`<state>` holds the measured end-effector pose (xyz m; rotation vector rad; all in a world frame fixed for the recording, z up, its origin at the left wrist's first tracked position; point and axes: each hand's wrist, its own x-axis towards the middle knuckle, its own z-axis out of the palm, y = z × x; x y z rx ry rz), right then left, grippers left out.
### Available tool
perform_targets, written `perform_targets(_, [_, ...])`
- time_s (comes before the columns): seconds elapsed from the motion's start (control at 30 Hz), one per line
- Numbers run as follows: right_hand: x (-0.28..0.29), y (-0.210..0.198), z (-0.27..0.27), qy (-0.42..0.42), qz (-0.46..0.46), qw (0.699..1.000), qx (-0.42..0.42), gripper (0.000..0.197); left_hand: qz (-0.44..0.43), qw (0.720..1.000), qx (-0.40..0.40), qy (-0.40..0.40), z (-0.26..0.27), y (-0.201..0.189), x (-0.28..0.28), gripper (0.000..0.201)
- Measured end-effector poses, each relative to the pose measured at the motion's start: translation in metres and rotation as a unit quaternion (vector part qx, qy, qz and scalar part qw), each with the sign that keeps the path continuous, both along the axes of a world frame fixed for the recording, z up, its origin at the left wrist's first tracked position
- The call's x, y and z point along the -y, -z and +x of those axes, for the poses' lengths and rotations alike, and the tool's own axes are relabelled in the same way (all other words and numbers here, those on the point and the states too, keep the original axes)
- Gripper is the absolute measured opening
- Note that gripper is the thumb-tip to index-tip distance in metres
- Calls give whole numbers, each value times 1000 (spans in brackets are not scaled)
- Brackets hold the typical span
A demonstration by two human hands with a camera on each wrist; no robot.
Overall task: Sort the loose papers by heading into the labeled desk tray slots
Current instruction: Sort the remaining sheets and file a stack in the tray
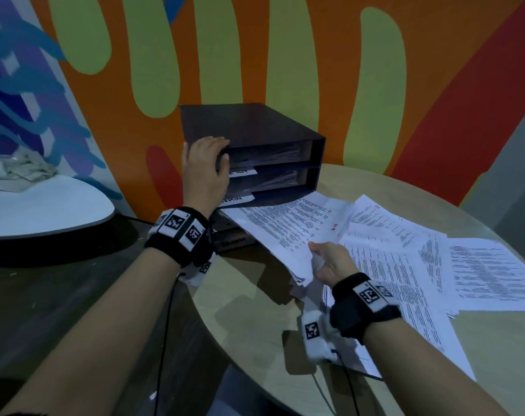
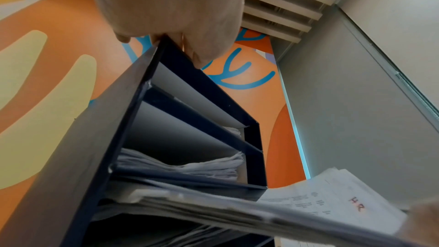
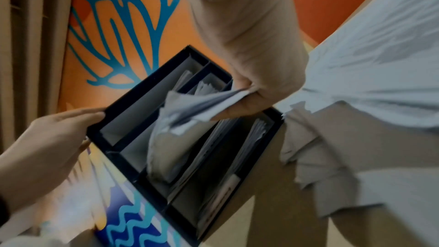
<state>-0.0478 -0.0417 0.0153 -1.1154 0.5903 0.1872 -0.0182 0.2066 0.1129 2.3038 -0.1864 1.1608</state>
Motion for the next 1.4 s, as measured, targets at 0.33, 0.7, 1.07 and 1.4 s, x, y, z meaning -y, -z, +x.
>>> perform_targets(0.33, [-86, -24, 39, -15, -22, 1000, 13, 10, -3, 1000, 24, 5, 3, 7, 0, 32])
perform_targets(0.7, [-97, -32, 67, -47, -59, 997, 15, 23, -21, 998, 53, 23, 8, 13, 4, 32])
perform_targets(1.07, [-126, -30, 88, -31, 105, 994, -4, 47, -22, 998, 50, 24, 9, 14, 5, 32])
perform_targets(1.4, [-85, -37, 64, -123, -20, 992, 34, 24, -3, 999, 52, -3, 7, 13, 9, 33])
